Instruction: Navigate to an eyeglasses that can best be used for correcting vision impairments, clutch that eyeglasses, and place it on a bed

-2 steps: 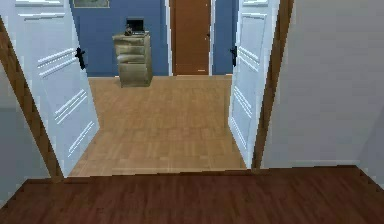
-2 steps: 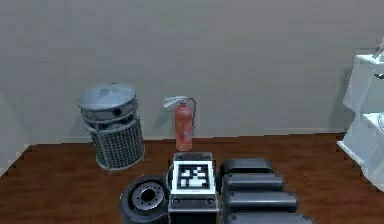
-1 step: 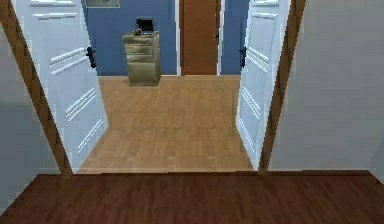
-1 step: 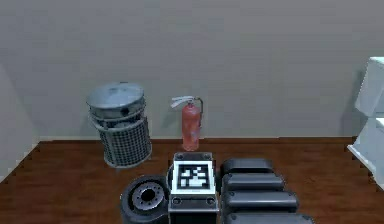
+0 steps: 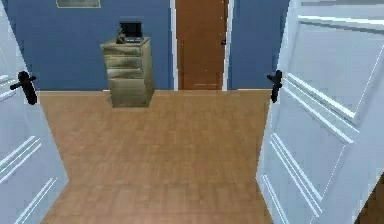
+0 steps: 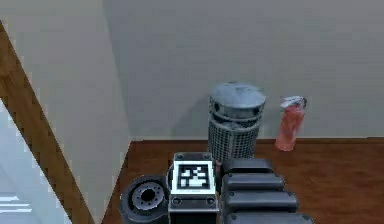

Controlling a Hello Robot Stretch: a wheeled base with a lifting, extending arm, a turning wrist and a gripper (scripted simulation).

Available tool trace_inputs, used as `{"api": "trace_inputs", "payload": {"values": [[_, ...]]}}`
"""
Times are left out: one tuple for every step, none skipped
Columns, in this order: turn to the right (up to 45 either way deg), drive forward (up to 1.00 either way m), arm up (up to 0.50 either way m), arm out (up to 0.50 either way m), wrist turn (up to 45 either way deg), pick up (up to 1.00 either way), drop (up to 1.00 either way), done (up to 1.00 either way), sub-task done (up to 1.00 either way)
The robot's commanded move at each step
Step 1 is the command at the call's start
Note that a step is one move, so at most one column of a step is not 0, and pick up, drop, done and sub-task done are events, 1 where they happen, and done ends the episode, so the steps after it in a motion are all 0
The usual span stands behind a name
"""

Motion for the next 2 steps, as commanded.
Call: {"api": "trace_inputs", "payload": {"values": [[0.0,1.00,0.00,0.00,0.0,0.00,0.00,0.00,0.00],[-3.0,0.00,0.00,0.00,0.0,0.00,0.00,0.00,0.00]]}}
